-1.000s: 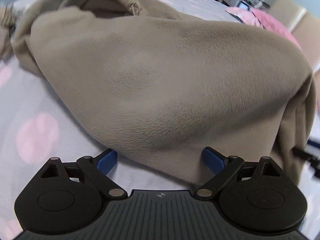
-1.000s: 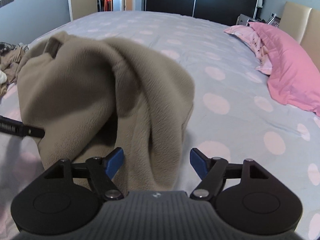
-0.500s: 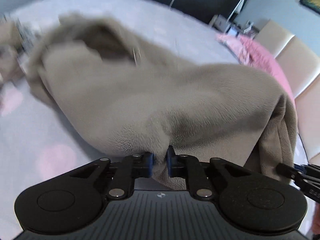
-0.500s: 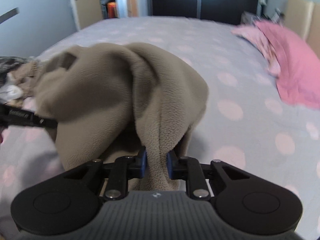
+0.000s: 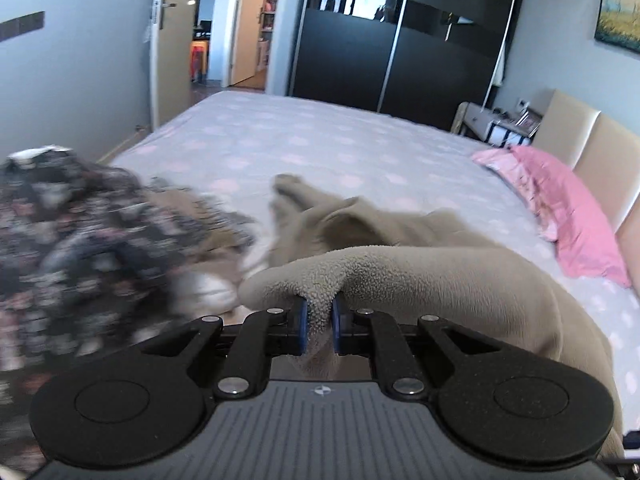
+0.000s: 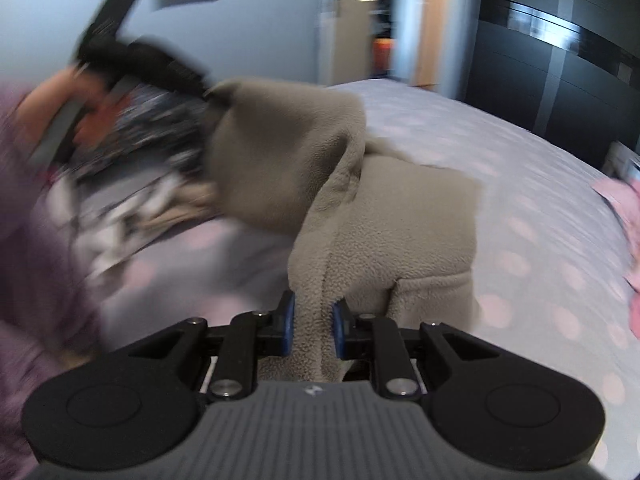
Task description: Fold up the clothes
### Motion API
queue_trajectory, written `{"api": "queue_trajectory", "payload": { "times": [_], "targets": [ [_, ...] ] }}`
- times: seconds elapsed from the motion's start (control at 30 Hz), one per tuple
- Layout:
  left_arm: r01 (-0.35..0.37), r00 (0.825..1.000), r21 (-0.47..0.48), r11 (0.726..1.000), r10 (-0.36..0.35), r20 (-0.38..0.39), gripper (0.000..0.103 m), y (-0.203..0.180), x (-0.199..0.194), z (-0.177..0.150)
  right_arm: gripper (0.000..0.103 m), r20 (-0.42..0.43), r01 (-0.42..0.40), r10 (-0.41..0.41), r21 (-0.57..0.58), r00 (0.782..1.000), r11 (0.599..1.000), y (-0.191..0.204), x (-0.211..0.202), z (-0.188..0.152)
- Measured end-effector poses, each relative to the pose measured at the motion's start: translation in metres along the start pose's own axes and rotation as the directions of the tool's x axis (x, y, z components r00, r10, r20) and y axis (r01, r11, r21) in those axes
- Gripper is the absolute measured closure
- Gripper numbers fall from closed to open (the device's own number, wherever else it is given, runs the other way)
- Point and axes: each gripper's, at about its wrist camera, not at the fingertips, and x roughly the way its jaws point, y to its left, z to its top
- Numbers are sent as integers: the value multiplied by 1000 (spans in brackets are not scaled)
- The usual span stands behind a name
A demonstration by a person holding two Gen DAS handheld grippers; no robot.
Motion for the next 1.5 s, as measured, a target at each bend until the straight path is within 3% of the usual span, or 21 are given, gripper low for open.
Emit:
{"api": "queue_trajectory", "payload": {
  "times": [0.13, 0.27, 0.4, 0.53, 0.63, 0.73, 0.83, 0.97, 1.07, 1.13, 1.23, 1.37, 1.5],
  "targets": [
    [-79, 992, -1, 997, 79, -103, 93, 30, 0, -23, 82, -69, -152, 147, -70, 987, 986, 61, -3, -5],
    [-153, 963, 10, 988, 152, -221, 93, 63, 7, -62, 82, -201, -285, 259, -109, 945, 952, 105, 19, -22],
    [-163, 934, 31, 986, 165, -318, 92, 74, 19, -92, 80, -320, -314, 276, -75, 906, 946, 118, 49, -39],
    [-120, 920, 72, 990, 138, -368, 86, 67, 19, -100, 72, -352, -308, 262, -79, 899, 948, 114, 58, -37],
    [-96, 927, 119, 988, 132, -350, 79, 60, 8, -98, 64, -349, -296, 242, -108, 905, 949, 111, 51, -24],
    [-37, 947, 117, 992, 72, -312, 68, 51, -7, -87, 63, -329, -278, 227, -117, 917, 953, 102, 40, -5],
    [40, 967, 147, 988, -1, -256, 51, 34, -14, -72, 53, -286, -222, 175, -140, 942, 965, 83, 26, 20],
    [130, 970, 218, 967, -78, -232, 49, 8, 17, -59, 51, -241, -86, 39, -188, 970, 978, 43, 39, 52],
    [209, 963, 221, 953, -162, -215, 49, -1, 51, -57, 52, -215, -25, -15, -182, 976, 983, -1, 66, 65],
    [232, 958, 256, 939, -175, -227, 49, -7, 75, -58, 52, -206, 10, -46, -174, 977, 985, -36, 89, 72],
    [261, 940, 304, 916, -169, -296, 49, -12, 118, -64, 46, -213, 66, -109, -199, 971, 978, -87, 124, 80],
    [271, 913, 283, 920, -152, -379, 49, -7, 164, -76, 45, -256, 93, -152, -229, 955, 969, -144, 185, 90],
    [301, 876, 267, 915, -155, -456, 49, -3, 193, -88, 39, -291, 54, -135, -270, 947, 961, -186, 239, 98]
  ]
}}
